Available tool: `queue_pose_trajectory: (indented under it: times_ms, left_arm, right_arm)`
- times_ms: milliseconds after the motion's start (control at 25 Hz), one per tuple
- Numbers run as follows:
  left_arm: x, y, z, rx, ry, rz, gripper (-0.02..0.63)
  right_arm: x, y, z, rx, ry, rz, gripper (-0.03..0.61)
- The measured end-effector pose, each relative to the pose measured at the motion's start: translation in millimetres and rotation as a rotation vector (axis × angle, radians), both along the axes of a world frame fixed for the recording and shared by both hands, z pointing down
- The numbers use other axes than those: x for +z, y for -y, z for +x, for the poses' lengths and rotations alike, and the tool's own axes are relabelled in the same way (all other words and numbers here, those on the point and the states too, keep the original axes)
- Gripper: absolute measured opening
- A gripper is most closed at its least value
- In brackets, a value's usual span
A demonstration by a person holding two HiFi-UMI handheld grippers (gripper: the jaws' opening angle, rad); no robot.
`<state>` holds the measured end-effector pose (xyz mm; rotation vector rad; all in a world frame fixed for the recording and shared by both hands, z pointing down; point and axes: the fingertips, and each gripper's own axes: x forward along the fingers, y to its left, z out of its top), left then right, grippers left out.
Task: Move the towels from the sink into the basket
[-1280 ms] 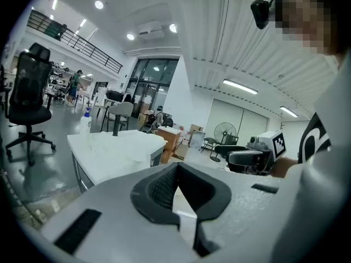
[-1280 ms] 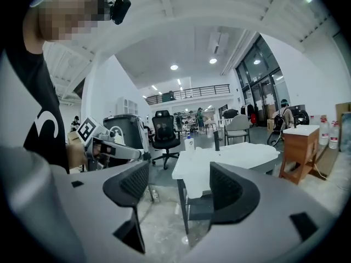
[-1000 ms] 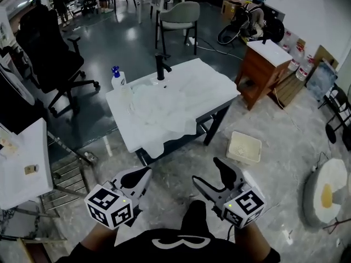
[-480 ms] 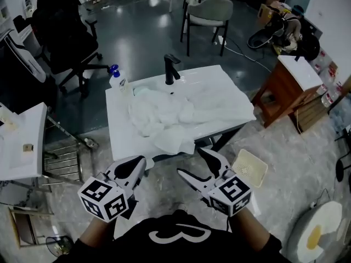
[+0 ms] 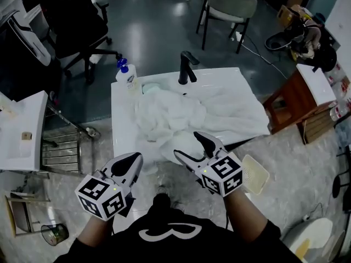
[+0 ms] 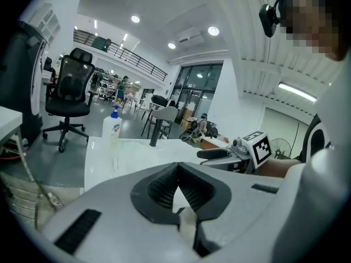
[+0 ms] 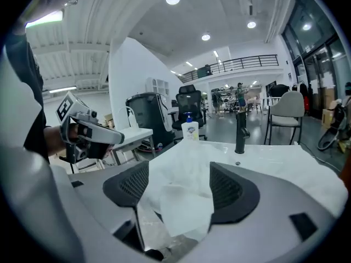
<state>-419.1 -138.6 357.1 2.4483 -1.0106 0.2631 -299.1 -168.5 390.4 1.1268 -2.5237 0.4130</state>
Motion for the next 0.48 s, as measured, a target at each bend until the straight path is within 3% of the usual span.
queue_pose_trajectory:
  times_ms: [480]
  left_arm:
    - [26,98,-27,0.026,0.002,-0.031,0.006]
  right_arm:
    - [83,133,-6,0.02,-0.212,-0.131,0.327]
